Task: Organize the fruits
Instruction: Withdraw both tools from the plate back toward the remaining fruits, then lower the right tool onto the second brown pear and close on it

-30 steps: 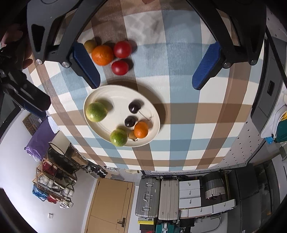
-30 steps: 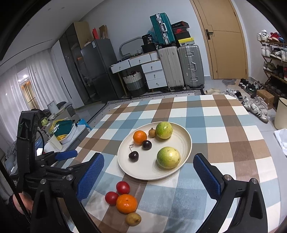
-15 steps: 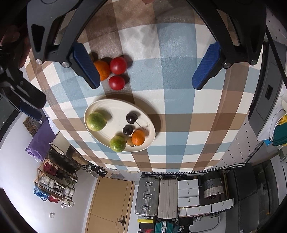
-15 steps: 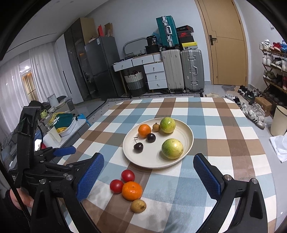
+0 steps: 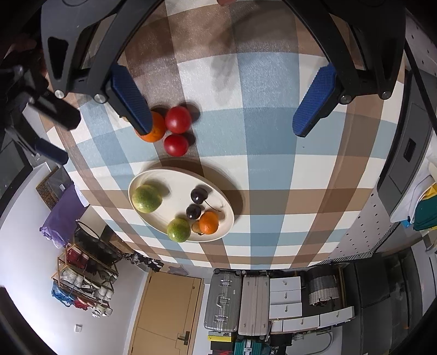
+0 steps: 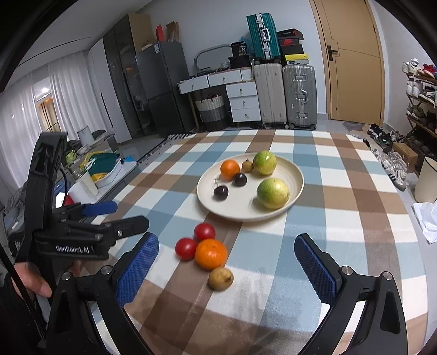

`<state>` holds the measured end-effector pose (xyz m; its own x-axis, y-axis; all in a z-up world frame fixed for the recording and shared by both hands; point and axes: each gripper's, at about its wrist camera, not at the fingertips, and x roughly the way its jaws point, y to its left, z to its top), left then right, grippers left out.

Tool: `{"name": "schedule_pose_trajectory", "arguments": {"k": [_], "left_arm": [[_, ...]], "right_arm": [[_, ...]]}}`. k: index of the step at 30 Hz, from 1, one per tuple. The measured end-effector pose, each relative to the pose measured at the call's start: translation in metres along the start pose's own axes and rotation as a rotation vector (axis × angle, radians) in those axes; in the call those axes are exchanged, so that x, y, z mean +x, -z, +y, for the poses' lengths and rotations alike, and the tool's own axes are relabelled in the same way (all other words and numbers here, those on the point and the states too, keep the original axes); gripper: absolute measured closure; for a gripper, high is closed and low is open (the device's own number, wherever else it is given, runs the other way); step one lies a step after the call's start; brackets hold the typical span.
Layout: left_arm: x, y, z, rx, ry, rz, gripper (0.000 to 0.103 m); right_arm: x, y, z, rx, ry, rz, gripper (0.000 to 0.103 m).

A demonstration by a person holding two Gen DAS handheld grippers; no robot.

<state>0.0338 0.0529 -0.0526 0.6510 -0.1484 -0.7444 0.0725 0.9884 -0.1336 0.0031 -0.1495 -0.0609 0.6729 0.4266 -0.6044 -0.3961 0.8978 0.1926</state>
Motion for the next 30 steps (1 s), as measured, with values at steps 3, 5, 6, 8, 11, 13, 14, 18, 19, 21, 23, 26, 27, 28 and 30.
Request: {"name": "schedule_pose_trajectory", "arguments": {"k": [3, 5, 6, 8, 11, 13, 14, 18, 19, 21, 23, 26, 27, 28, 30], "left_arm": [[0.001, 0.004, -0.002, 0.001, 0.001, 0.004, 0.001], [0.003, 0.006, -0.003, 0.004, 0.000, 0.009, 0.001], [0.003, 0.006, -0.004, 0.004, 0.000, 0.012, 0.001], [0.005, 0.007, -0.004, 0.002, 0.000, 0.018, 0.001], [0.008, 0.008, -0.004, -0.005, -0.001, 0.023, 0.001], [0.008, 0.008, -0.003, -0.010, 0.000, 0.023, 0.001], [0.009, 0.008, -0.002, -0.013, 0.000, 0.023, 0.001], [0.011, 0.009, -0.001, -0.019, 0.005, 0.031, 0.001], [0.012, 0.010, 0.000, -0.018, 0.005, 0.033, 0.001], [0.013, 0.011, 0.000, -0.018, 0.005, 0.037, 0.001], [0.014, 0.011, 0.001, -0.022, 0.007, 0.040, 0.001], [0.015, 0.013, 0.002, -0.026, 0.008, 0.047, 0.001], [0.016, 0.013, 0.003, -0.026, 0.007, 0.049, 0.001], [0.016, 0.014, 0.003, -0.027, 0.007, 0.050, 0.001], [0.017, 0.015, 0.005, -0.031, 0.007, 0.052, 0.001]], "right_arm": [[0.002, 0.009, -0.001, 0.001, -0.006, 0.013, 0.001], [0.003, 0.014, -0.001, 0.002, -0.007, 0.024, 0.001], [0.004, 0.016, -0.002, 0.003, -0.010, 0.030, 0.001], [0.006, 0.020, -0.003, 0.003, -0.012, 0.039, 0.001], [0.008, 0.024, -0.006, 0.005, -0.012, 0.050, 0.001], [0.009, 0.026, -0.008, 0.009, -0.014, 0.060, 0.001], [0.010, 0.027, -0.008, 0.009, -0.014, 0.062, 0.001], [0.010, 0.030, -0.010, 0.009, -0.012, 0.070, 0.001], [0.011, 0.031, -0.011, 0.007, -0.008, 0.075, 0.001], [0.015, 0.033, -0.012, 0.011, -0.005, 0.090, 0.001], [0.020, 0.034, -0.013, 0.023, -0.007, 0.111, 0.001], [0.027, 0.037, -0.013, 0.022, -0.004, 0.133, 0.001], [0.029, 0.037, -0.013, 0.018, -0.002, 0.139, 0.002], [0.031, 0.038, -0.012, 0.013, -0.001, 0.145, 0.002], [0.034, 0.038, -0.012, 0.010, 0.002, 0.152, 0.002]]}}
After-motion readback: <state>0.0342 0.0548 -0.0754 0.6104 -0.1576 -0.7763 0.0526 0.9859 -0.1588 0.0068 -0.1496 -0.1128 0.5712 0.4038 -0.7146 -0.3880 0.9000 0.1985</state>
